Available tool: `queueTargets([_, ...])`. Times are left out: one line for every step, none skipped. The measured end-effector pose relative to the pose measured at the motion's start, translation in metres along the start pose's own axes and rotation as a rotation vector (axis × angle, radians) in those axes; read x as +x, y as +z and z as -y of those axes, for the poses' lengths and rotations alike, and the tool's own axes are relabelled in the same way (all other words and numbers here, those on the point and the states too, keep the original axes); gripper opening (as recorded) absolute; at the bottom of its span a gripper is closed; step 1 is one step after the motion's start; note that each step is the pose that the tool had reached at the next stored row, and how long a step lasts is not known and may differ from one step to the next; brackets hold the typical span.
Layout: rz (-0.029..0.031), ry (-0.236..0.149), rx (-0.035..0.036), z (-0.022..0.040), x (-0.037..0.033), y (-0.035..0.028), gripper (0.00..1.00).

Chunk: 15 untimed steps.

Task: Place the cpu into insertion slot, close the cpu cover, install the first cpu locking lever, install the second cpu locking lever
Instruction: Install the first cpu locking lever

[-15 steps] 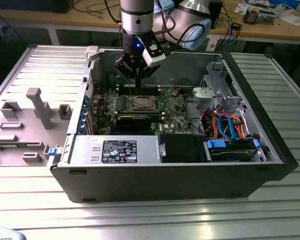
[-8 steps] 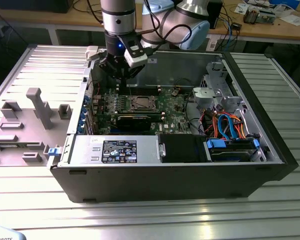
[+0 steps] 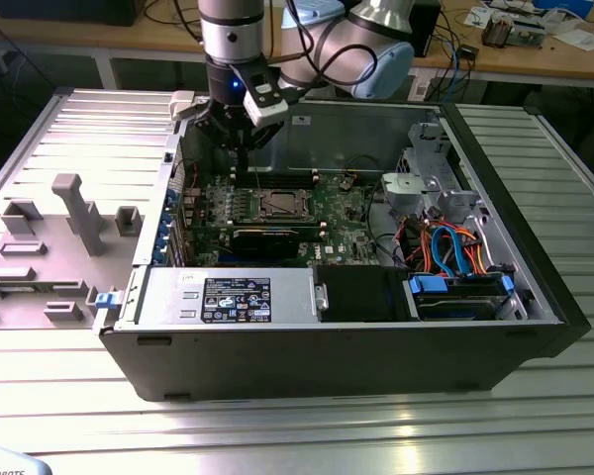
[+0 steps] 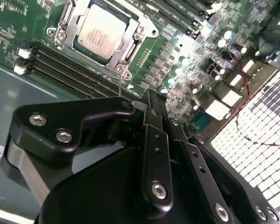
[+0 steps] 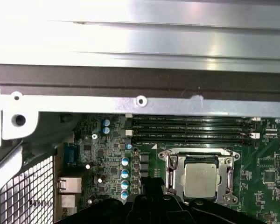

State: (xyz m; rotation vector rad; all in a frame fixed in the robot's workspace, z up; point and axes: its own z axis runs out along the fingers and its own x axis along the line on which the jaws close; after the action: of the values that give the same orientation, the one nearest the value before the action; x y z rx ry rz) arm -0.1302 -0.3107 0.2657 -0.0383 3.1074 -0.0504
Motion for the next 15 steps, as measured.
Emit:
queueTargets([0.0, 0.0, 0.0001, -0.0014, 0.0, 0.0, 0.11])
queueTargets([0.0, 0.0, 0.0001, -0.003, -0.0001, -0.0001, 0.11])
queueTargets([0.0, 0.0, 0.0, -0.0063, -0.0001, -0.0002, 0.11])
queueTargets([0.0, 0.0, 0.0001, -0.0083, -0.0002, -0.0002, 0.11])
queueTargets([0.0, 0.0, 0.0003, -0.0088, -0.0003, -0.0002, 0.11])
queueTargets([0.0, 0.0, 0.0005, -0.009, -0.0008, -0.0002, 0.11])
queueTargets([-0.0001, 0.0, 0.0007, -0.0091, -0.0012, -0.0002, 0.11])
queueTargets([0.0001, 0.0, 0.0009, -0.0092, -0.0026, -0.0001, 0.11])
queueTargets([0.0, 0.0, 0.0011, -0.0093, -0.0039, -0.0001, 0.11])
queueTargets([0.0, 0.0, 0.0013, -0.0094, -0.0053, -0.0001, 0.11])
queueTargets([0.0, 0.0, 0.0013, -0.0095, -0.0064, 0.0, 0.11])
queueTargets([0.0, 0.0, 0.0015, -0.0096, -0.0075, 0.0, 0.11])
queueTargets([0.0, 0.0, 0.0016, -0.0096, -0.0083, 0.0, 0.11])
queueTargets([-0.0001, 0.0, 0.0017, -0.0096, -0.0088, 0.0, 0.11])
queueTargets([-0.0001, 0.0, 0.0018, -0.0096, -0.0091, 0.0, 0.11])
